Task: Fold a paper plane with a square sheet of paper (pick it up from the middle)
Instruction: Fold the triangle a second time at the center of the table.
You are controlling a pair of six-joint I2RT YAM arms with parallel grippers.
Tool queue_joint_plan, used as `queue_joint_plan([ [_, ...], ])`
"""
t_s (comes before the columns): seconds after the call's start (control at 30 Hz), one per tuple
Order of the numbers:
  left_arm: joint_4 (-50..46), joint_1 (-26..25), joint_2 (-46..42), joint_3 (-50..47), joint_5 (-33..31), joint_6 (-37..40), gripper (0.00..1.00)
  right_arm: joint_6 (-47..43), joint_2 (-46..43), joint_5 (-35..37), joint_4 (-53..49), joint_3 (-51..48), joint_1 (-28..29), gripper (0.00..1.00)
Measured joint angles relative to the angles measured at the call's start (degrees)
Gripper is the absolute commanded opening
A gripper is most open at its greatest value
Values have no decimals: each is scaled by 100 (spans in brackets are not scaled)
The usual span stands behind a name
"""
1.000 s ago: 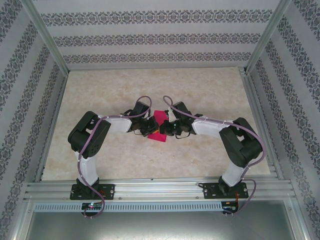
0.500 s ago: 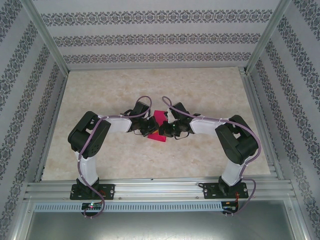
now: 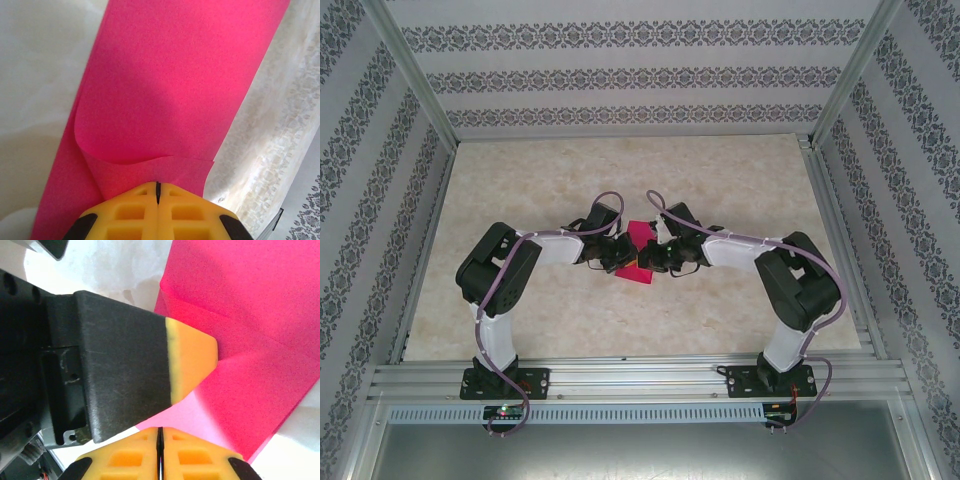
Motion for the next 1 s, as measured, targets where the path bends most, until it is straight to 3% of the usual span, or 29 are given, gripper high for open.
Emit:
queue_joint_plan([
  [0.33,-4,0,0,4,0,0,0,284,-282,-28,175,-140,-101,8],
  [1.0,-20,0,0,7,0,22,0,367,476,-247,155,26,-50,9],
])
